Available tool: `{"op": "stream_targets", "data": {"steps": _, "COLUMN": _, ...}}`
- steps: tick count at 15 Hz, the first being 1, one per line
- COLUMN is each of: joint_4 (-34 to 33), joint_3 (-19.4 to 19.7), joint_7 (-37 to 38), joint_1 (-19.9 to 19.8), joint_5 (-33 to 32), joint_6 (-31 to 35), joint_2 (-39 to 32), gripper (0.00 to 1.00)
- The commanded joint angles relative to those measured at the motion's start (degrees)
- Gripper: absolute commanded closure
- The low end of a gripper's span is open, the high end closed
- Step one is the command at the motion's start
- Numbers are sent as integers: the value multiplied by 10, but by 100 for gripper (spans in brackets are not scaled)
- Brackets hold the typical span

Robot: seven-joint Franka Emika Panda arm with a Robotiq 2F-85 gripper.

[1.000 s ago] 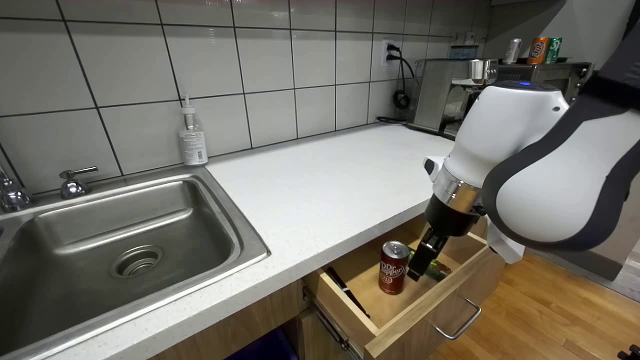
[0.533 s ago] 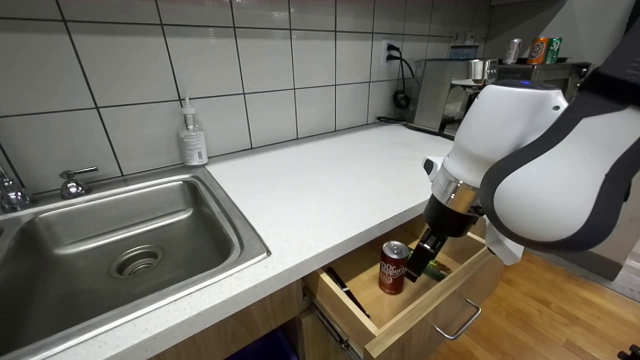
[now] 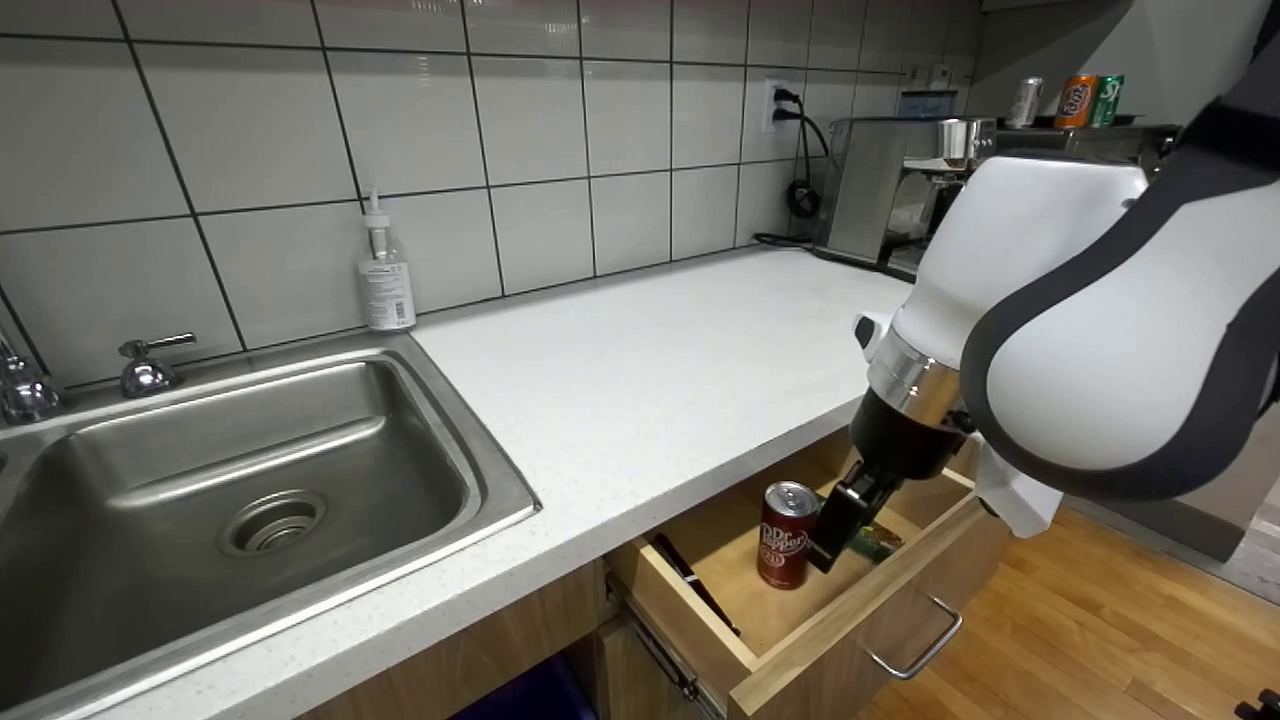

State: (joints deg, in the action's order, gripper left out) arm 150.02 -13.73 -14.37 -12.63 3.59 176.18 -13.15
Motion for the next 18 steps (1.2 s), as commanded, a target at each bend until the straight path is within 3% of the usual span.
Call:
{"op": "stream_targets", "data": {"steps": 1, "joint_4": 21, "joint_3": -25, "joint_7": -11, "joint_1": -32, "joint_5": 27, "joint_6": -41, "joint_2": 45, "gripper": 0}}
{"op": "stream_targets", "data": {"steps": 6, "joint_4": 23, "joint_3": -55, "joint_7": -48, "joint_1": -60, "joint_5": 83, "joint_6": -79, "joint_2": 62, "gripper": 0}}
{"op": "stream_targets", "data": {"steps": 11, "joint_4": 26, "joint_3": -27, "joint_7": -112, "joint_1": -24, "joint_5": 154, "joint_6": -105, "joint_2": 73, "gripper": 0}}
{"op": "stream_targets", "data": {"steps": 12, "joint_4": 31, "joint_3": -48, "joint_7": -112, "joint_1": -48, "joint_5": 149, "joint_6": -106, "joint_2": 77, "gripper": 0}}
{"op": "stream_targets", "data": {"steps": 13, "joint_4": 36, "joint_3": -46, "joint_7": -117, "joint_1": -46, "joint_5": 151, "joint_6": -106, "joint_2": 81, "gripper": 0}}
{"op": "stream_targets", "data": {"steps": 14, "joint_4": 40, "joint_3": -17, "joint_7": -126, "joint_1": -15, "joint_5": 160, "joint_6": -108, "joint_2": 87, "gripper": 0}}
{"op": "stream_targets", "data": {"steps": 15, "joint_4": 46, "joint_3": -41, "joint_7": -121, "joint_1": -41, "joint_5": 150, "joint_6": -107, "joint_2": 91, "gripper": 0}}
{"op": "stream_targets", "data": {"steps": 16, "joint_4": 51, "joint_3": -9, "joint_7": -125, "joint_1": -6, "joint_5": 156, "joint_6": -109, "joint_2": 98, "gripper": 0}}
{"op": "stream_targets", "data": {"steps": 18, "joint_4": 63, "joint_3": 7, "joint_7": -118, "joint_1": 8, "joint_5": 142, "joint_6": -109, "joint_2": 109, "gripper": 0}}
